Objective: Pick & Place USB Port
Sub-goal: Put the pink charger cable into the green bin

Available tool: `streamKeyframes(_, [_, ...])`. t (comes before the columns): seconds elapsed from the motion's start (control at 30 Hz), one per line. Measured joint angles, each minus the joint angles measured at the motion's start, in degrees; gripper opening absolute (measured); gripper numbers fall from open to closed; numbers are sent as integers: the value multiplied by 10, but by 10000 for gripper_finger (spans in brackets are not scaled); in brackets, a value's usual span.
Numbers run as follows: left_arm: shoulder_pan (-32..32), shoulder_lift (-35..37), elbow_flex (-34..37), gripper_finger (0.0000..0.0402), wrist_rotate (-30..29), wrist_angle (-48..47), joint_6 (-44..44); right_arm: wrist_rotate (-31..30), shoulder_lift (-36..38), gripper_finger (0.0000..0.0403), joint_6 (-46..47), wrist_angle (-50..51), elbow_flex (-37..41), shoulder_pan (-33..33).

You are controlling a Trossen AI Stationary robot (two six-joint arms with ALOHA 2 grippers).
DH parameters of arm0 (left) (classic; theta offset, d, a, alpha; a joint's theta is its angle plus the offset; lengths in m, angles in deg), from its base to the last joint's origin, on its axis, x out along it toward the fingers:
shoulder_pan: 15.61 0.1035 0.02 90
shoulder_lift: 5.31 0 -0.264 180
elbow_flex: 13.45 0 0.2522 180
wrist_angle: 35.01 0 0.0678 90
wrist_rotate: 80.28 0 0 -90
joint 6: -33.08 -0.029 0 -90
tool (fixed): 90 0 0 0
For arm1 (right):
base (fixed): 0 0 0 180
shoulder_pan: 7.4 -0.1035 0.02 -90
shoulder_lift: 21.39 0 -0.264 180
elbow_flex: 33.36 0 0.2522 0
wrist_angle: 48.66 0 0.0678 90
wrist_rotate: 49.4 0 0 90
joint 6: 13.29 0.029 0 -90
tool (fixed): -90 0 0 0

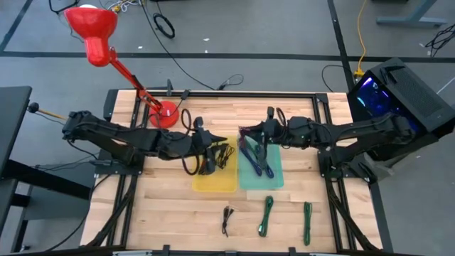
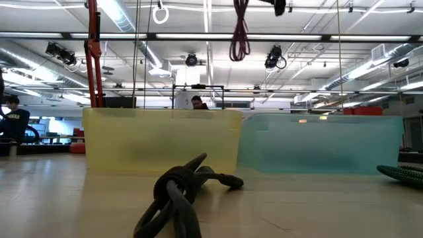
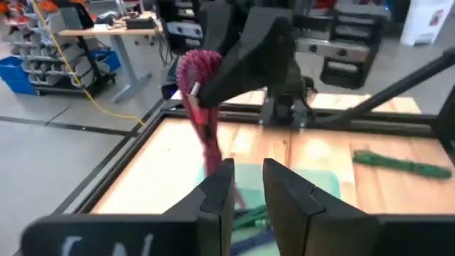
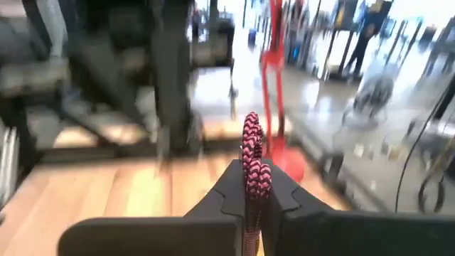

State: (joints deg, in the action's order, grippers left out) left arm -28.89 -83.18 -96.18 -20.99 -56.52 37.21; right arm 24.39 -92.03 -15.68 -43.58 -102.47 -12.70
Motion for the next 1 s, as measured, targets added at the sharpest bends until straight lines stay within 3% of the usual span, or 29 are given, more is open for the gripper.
streamKeyframes(0.27, [-17, 43, 0, 73, -95, -114, 39, 1, 0, 10, 139, 181, 8, -24])
streamKeyframes(0.53, [-28, 46, 0, 73, -106, -152, 61, -27, 3, 10, 249, 162, 107, -56])
streamKeyframes(0.8, [-28, 46, 0, 73, -106, -153, 70, -59, 14, 12, 339, 78, 208, -49])
streamKeyframes(1.0, [-28, 46, 0, 73, -106, -153, 73, -75, 34, 93, 351, 70, 245, -33])
